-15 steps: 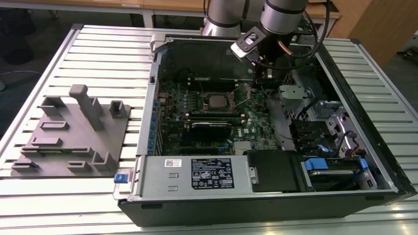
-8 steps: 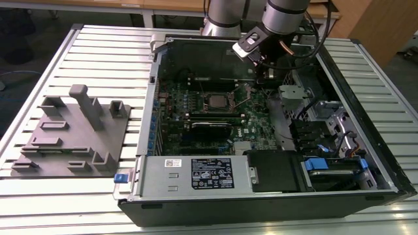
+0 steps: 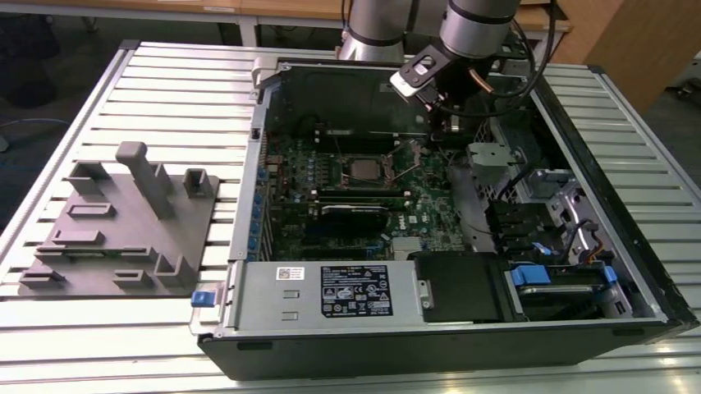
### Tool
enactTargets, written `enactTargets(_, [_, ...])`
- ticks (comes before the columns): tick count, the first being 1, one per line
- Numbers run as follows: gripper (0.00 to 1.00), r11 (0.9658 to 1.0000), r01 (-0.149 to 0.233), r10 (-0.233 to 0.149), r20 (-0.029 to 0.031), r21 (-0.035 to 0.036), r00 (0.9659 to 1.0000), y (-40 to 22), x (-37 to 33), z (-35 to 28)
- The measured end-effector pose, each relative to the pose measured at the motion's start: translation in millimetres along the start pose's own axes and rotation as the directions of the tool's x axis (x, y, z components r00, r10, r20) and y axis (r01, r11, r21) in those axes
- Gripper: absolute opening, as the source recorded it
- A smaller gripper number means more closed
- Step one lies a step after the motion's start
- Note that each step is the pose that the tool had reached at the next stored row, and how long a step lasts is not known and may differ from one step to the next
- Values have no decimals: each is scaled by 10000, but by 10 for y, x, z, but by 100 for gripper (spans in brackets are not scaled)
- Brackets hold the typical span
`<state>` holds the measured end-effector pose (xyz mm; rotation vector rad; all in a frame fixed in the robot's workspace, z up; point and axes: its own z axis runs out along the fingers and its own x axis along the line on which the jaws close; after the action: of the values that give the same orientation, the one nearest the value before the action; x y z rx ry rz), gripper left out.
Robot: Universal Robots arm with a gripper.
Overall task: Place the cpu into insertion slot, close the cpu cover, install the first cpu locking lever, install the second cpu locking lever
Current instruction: 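Close the cpu cover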
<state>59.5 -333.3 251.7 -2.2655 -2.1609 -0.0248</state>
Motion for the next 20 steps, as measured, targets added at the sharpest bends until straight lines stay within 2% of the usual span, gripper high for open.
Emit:
enactTargets(7, [11, 10000, 0, 0, 4, 0, 10000, 0, -1, 41])
enactTargets(14, [11, 10000, -1, 1, 2, 0, 10000, -2, -1, 43])
enactTargets(20, [11, 10000, -1, 1, 1, 0, 10000, -48, -4, 43])
